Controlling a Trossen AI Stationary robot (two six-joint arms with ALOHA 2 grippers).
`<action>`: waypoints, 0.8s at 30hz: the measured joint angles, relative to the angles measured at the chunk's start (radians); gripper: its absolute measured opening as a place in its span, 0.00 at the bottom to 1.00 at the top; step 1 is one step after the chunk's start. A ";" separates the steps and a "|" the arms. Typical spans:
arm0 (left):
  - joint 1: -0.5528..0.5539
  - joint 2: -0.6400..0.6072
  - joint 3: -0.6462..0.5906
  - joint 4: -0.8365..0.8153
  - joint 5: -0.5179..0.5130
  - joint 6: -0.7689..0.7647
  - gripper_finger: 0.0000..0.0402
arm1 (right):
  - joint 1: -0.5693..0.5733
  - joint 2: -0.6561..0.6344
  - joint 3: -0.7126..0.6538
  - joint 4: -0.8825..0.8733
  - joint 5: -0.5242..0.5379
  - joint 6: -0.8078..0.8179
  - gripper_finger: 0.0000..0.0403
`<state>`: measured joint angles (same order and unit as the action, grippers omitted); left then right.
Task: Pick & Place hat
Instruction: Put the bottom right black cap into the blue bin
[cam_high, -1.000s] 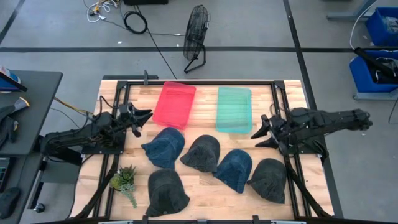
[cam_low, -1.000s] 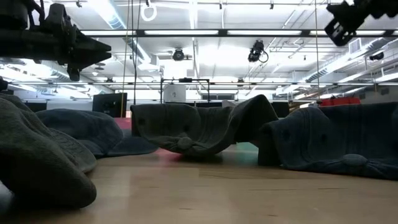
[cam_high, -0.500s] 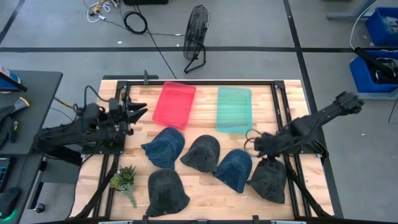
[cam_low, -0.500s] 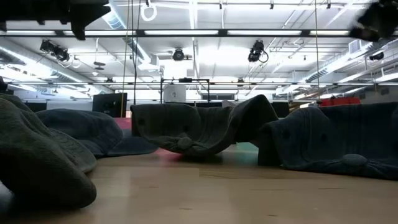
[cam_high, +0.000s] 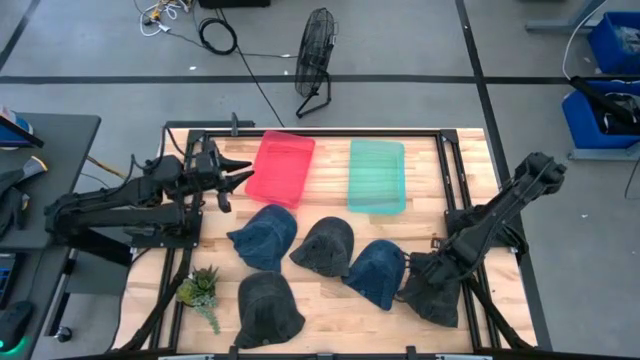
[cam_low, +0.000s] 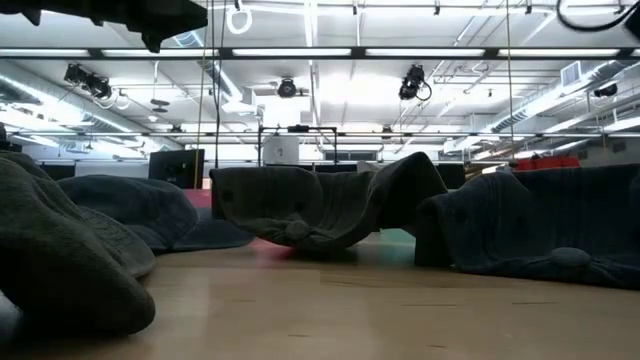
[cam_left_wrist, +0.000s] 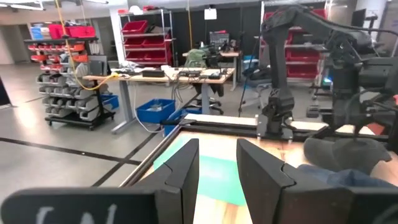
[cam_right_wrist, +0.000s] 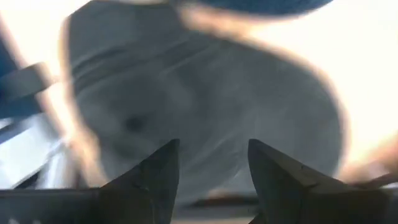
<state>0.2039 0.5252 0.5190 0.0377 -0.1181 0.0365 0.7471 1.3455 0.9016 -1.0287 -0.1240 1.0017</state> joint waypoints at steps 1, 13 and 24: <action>0.000 0.005 0.000 0.002 0.000 -0.003 0.28 | 0.000 0.019 0.000 -0.001 0.018 -0.006 0.48; 0.000 0.012 0.000 0.006 -0.011 -0.032 0.28 | 0.000 0.239 0.004 0.014 -0.024 0.025 0.45; -0.001 0.012 0.000 0.002 -0.011 -0.033 0.28 | -0.036 0.269 0.003 0.018 -0.064 0.032 0.04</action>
<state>0.2031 0.5369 0.5190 0.0397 -0.1291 0.0032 0.7113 1.6146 0.9050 -1.0103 -0.1881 1.0332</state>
